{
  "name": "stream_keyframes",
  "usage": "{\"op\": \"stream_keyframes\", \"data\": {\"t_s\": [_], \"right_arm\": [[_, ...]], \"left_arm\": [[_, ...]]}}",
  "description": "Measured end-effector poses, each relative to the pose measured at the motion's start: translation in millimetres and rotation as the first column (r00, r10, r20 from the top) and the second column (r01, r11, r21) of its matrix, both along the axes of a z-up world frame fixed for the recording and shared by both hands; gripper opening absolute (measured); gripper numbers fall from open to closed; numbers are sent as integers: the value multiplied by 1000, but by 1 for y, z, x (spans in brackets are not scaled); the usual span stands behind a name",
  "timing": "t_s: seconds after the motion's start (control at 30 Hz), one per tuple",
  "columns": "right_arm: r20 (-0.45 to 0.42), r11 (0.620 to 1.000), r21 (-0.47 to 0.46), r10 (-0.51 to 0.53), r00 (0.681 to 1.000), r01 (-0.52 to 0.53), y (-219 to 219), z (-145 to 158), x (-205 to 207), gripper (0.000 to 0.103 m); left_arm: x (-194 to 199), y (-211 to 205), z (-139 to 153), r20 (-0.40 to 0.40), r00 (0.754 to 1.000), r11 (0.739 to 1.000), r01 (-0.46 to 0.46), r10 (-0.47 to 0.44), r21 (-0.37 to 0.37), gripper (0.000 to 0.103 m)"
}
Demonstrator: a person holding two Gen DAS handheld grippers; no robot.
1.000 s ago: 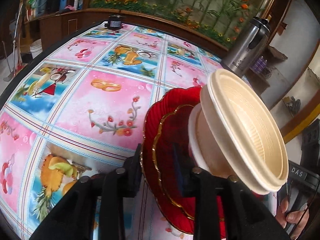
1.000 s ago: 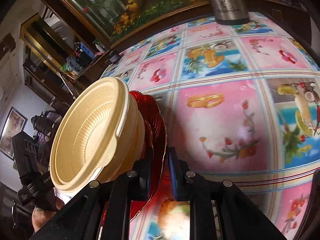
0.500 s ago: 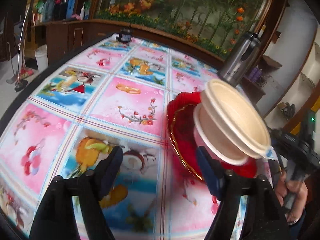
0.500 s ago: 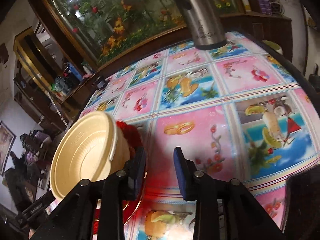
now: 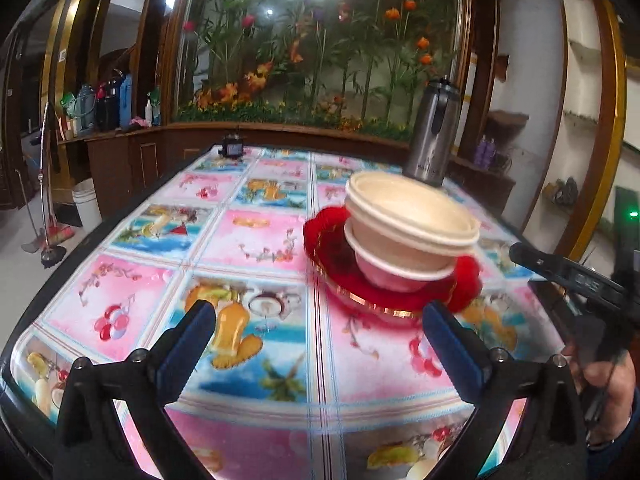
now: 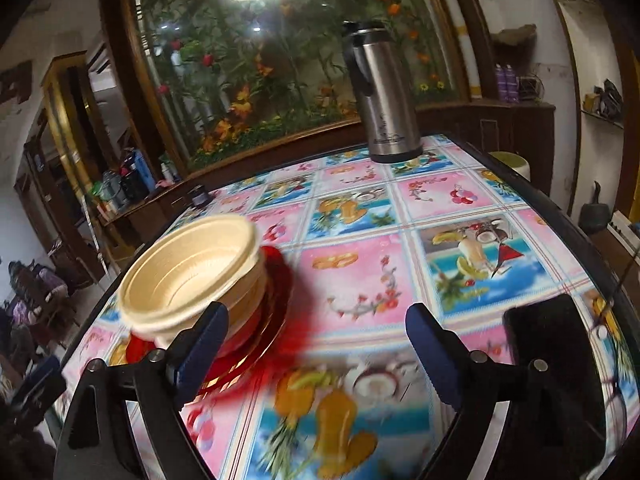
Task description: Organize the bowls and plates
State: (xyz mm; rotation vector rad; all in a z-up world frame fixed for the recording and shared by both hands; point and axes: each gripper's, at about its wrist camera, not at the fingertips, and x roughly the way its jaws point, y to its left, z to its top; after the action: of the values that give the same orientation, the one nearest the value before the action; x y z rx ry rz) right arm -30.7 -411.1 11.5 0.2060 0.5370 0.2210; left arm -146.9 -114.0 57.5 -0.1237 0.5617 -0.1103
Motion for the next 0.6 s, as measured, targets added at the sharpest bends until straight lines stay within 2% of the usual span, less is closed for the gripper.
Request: {"op": "stream_keyframes", "data": {"t_s": [0.07,0.23,0.37,0.47,0.6], "right_arm": [[3,999,-9,35,999,-35,9,-3,-7,94],[-7,995,-41,86,996,-86,28,-6,-11,96],[-20,995,-9,99,995,-100,34,-10,-13,96],[-9,994,-19,110,994,-110,39,-10,-15,97],[-12,992,8,127,992,-126,38,-11,-14,98]], "left_arm": [[-2,2,-5,-1,1000,1000,-14,14,-15,103],[-1,-5,-12,-17,999,998,-31,31,47,103],[6,-16,-11,-35,999,995,-30,34,99,103],[11,-23,-8,-29,999,990,-31,35,139,103],[19,-28,-8,-27,999,986,-31,35,161,103]]}}
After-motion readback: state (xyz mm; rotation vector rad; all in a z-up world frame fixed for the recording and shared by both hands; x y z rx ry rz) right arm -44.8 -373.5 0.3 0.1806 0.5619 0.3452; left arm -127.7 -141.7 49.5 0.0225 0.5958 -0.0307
